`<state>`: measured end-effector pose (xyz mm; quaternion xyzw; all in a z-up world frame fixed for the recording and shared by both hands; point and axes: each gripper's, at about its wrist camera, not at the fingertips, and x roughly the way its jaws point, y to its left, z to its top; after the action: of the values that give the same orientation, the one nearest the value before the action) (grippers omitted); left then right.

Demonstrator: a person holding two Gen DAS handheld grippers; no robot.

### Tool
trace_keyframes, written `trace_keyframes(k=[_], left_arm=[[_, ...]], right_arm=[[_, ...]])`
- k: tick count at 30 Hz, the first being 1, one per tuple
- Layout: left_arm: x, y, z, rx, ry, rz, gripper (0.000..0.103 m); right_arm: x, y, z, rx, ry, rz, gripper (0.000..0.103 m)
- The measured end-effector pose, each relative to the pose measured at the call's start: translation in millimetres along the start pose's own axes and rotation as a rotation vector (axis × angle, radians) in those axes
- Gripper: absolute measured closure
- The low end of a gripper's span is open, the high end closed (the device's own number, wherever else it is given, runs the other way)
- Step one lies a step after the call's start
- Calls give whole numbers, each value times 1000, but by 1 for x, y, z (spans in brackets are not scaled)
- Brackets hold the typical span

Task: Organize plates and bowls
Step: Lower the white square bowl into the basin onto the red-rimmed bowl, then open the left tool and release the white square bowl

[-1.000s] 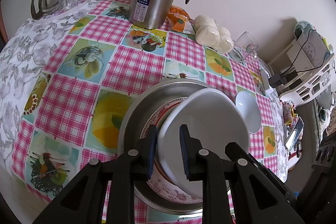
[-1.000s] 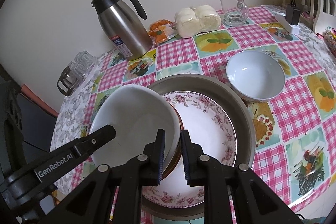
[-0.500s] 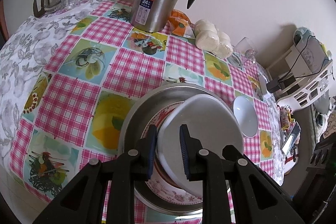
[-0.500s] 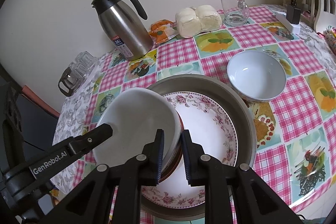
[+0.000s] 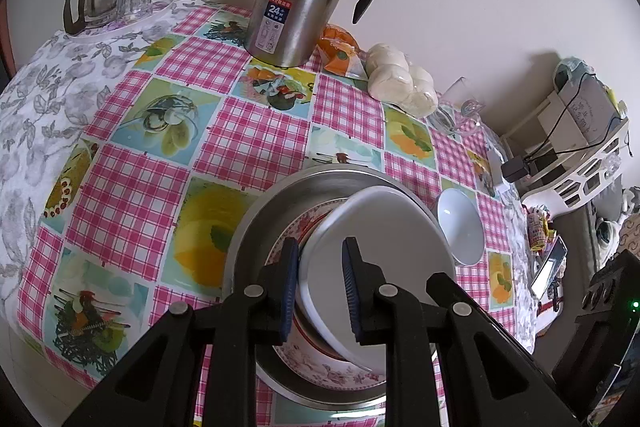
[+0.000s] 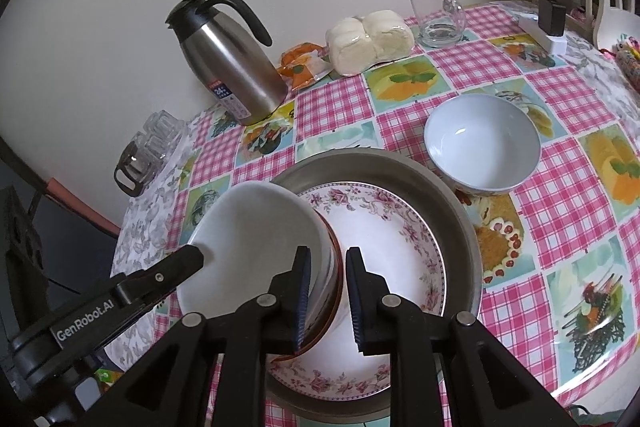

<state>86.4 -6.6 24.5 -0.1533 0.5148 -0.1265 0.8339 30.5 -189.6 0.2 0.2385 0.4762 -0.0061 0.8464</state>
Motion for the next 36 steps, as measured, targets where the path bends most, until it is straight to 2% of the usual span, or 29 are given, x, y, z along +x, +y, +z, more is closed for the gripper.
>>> trace_keyframes(k=[5, 11, 23, 27, 31, 36], left_arm=[[0, 1, 0, -1, -2, -1, 82], [-2, 0, 0, -1, -8, -3, 82], [-2, -1, 1, 1, -8, 4, 81], [-3, -1, 1, 6, -12, 1, 81], [-5, -2, 1, 9, -18, -2, 79], [-7, -4, 1, 22, -32, -8, 75]], right_arm=[[3, -3, 1, 8, 5, 10, 83], [10, -9, 1, 37, 26, 17, 77], [9, -5, 0, 16, 26, 0, 77], [4, -1, 1, 7, 17, 30, 77], [0, 6, 1, -19, 9, 30, 76], [0, 2, 2, 7, 14, 51, 76]])
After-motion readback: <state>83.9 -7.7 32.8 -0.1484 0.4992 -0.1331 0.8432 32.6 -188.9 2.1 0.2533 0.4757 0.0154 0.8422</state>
